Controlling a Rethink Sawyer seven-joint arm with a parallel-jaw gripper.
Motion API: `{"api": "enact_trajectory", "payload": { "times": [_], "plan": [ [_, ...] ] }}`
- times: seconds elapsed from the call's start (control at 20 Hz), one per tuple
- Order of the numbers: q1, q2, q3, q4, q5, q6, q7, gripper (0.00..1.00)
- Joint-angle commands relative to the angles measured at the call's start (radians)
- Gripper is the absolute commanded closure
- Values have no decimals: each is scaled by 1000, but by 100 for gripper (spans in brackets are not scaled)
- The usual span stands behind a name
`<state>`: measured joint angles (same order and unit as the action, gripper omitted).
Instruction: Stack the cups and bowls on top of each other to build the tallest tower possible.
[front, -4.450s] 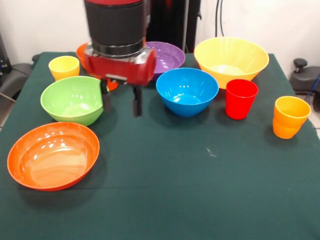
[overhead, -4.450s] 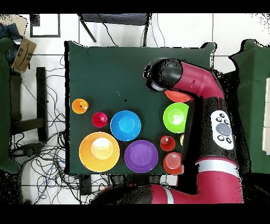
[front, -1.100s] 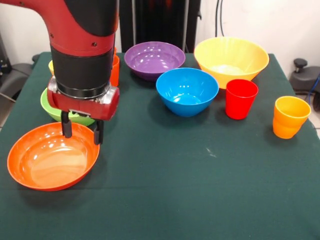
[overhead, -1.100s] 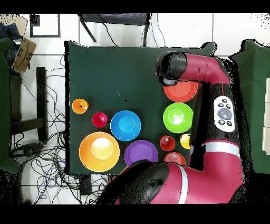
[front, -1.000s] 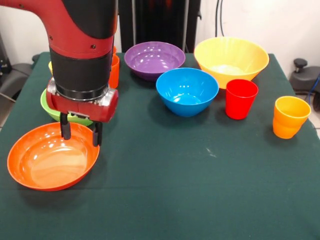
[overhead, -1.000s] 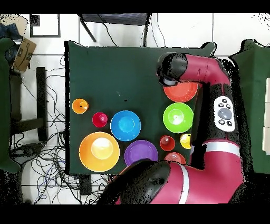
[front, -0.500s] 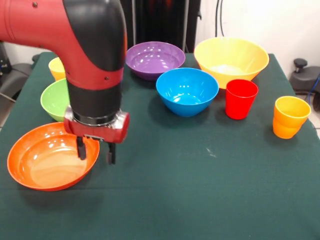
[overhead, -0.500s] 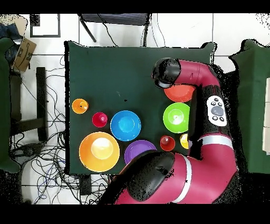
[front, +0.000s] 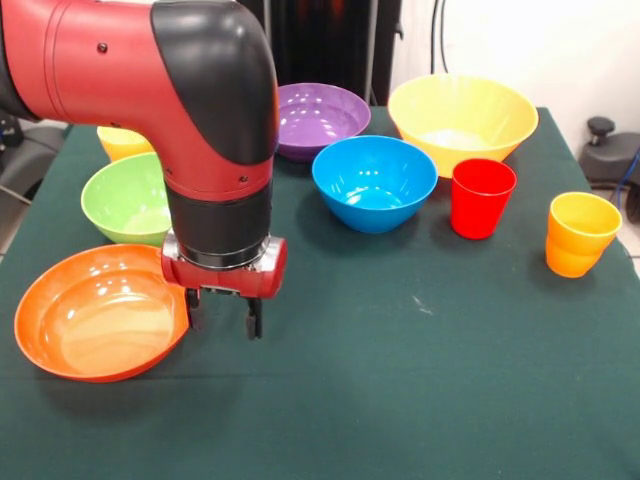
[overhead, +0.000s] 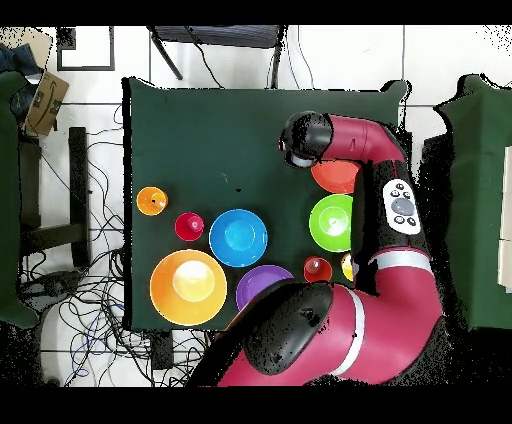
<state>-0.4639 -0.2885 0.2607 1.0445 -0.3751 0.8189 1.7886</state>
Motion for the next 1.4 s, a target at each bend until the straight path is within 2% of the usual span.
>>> {"api": "enact_trajectory", "payload": {
  "times": [0.05,0.25,0.55,0.85,1.1,1.4],
  "plan": [
    [21,-9,29,26,-135,-12,-269,0],
    [31,1,12,-7,-161,10,-255,0],
    [34,-2,22,-2,-175,22,-248,0],
    [4,-22,23,106,-173,-34,-221,0],
    [-31,-96,43,220,-154,-59,-235,0],
    [-40,-145,27,296,-188,-93,-208,0]
  ]
}}
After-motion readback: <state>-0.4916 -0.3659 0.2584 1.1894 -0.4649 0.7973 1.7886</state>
